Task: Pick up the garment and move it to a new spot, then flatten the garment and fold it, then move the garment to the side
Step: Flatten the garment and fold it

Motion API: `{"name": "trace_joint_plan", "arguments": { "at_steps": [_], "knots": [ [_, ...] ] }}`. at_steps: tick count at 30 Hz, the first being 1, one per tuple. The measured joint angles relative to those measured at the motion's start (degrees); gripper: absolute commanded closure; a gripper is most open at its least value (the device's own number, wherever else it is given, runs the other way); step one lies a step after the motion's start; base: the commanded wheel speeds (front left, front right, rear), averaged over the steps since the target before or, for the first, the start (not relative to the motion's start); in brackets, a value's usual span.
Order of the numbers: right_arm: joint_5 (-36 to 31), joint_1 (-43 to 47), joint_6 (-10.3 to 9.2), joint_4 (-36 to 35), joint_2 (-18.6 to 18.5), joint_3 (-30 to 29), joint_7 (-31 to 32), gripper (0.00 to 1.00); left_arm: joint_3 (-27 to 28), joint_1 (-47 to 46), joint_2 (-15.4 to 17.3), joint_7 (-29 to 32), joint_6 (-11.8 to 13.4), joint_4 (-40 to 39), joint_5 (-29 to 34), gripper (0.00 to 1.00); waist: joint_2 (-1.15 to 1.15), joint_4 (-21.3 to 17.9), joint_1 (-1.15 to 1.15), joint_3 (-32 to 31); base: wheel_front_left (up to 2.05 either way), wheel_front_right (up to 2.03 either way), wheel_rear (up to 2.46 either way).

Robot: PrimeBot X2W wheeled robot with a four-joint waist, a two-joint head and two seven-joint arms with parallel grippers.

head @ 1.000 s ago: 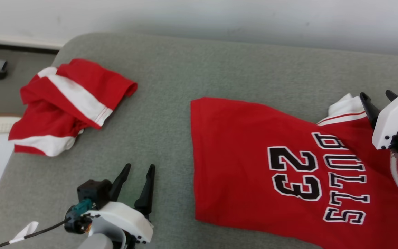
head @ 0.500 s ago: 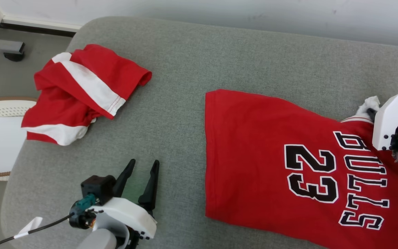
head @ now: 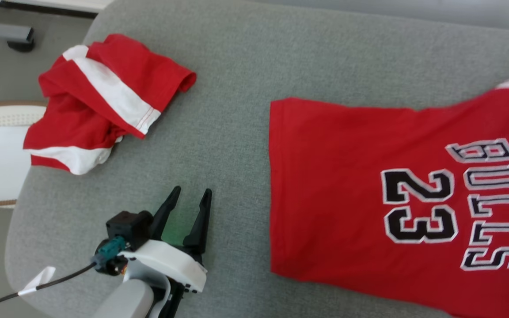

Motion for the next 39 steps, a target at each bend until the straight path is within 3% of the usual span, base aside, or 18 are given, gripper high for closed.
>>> {"name": "trace_joint_plan", "arguments": {
  "at_steps": [13,15,16,23,29,34,39],
  "knots": [
    [-7.2,-11.4,0.0,8.6,-4.1,-8.2,-11.8,1.0,3.1,-1.1,-3.0,0.0,-2.4,-1.0,3.8,0.0,0.0,3.6,0.0,5.8,0.0,0.0,0.0],
    [-8.1,-11.3,0.0,9.0,-3.6,-9.5,-12.1,0.47,3.5,-1.2,-3.2,0.0,-2.6,-0.6,4.4,0.0,0.0,3.7,0.0,5.9,0.0,0.0,0.0],
    [-8.5,-11.3,0.0,9.1,-3.1,-10.3,-12.2,0.0,3.8,-1.2,-3.3,0.0,-2.8,-0.4,4.5,0.0,0.0,3.6,0.0,5.9,0.0,0.0,0.0],
    [-10.8,-8.0,0.0,9.3,1.6,-12.6,-15.0,0.0,5.6,-0.9,-4.0,0.0,-3.8,0.2,6.1,0.0,0.0,2.0,0.0,2.9,0.0,0.0,0.0],
    [-10.7,-3.0,0.0,7.5,7.4,-10.0,-19.0,0.0,7.5,1.8,-3.7,0.0,-4.1,0.3,7.6,0.0,0.0,-0.7,-0.01,-2.6,0.0,0.0,0.0],
    [-6.5,4.0,0.0,1.0,10.9,-5.2,-19.9,0.0,8.5,5.0,-2.9,0.0,-3.7,0.4,8.0,0.0,0.0,-3.9,-0.01,-8.0,0.0,0.0,0.0],
    [-0.8,13.5,0.0,-8.8,10.5,0.6,-20.2,0.0,8.7,7.8,-2.5,0.0,-3.4,0.5,8.1,0.0,0.0,-7.6,-0.01,-13.3,0.0,0.0,0.0]
  ]
}}
